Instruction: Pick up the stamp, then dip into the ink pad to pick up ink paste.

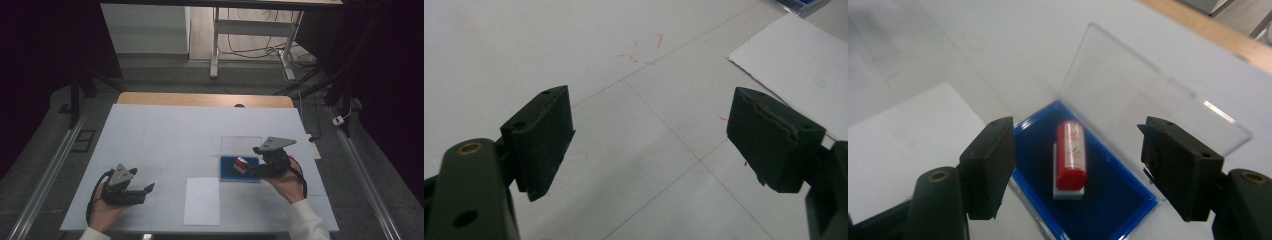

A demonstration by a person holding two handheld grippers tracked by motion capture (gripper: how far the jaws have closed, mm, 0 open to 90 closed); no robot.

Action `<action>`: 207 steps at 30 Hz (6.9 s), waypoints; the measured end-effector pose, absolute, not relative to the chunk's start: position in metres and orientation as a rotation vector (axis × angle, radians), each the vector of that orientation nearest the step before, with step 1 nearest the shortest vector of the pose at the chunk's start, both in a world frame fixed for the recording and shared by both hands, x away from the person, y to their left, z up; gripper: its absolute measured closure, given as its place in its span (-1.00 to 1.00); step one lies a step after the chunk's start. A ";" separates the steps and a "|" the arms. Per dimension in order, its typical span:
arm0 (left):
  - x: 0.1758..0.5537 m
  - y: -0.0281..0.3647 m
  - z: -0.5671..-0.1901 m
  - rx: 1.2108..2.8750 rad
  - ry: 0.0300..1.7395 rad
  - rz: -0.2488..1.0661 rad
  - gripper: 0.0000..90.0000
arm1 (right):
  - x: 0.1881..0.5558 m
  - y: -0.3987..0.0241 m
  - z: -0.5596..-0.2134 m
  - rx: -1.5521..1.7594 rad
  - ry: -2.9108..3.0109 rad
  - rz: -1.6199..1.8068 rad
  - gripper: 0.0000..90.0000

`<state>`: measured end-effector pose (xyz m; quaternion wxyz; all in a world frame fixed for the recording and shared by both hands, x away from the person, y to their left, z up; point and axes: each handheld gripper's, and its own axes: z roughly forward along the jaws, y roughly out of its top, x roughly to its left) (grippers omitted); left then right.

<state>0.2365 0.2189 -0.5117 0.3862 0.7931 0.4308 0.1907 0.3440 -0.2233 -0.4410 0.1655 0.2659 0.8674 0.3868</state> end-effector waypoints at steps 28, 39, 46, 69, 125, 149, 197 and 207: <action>0.237 0.216 -0.513 2.042 1.088 0.487 -0.58 | 0.358 -0.204 -0.463 0.877 2.564 0.952 -0.10; 0.237 0.216 -0.514 2.048 1.086 0.483 -0.57 | 0.360 -0.196 -0.468 0.881 2.564 0.895 0.17; 0.238 0.216 -0.514 2.052 1.084 0.479 -0.57 | 0.362 -0.197 -0.469 0.865 2.571 0.892 0.53; 0.238 0.215 -0.515 2.062 1.087 0.470 -0.57 | 0.361 -0.193 -0.469 0.874 2.567 0.851 0.57; 0.239 0.215 -0.515 2.062 1.092 0.473 -0.55 | 0.356 -0.193 -0.449 0.709 2.600 0.886 0.56; 0.239 0.215 -0.516 2.073 1.091 0.466 -0.55 | 0.363 -0.191 -0.467 0.730 2.628 0.825 0.56; 0.238 0.209 -0.515 2.082 1.085 0.461 -0.54 | 0.370 -0.173 -0.467 0.773 2.697 0.596 0.57; 0.239 0.209 -0.515 2.081 1.084 0.461 -0.54 | 0.368 -0.173 -0.469 0.759 2.686 0.610 0.57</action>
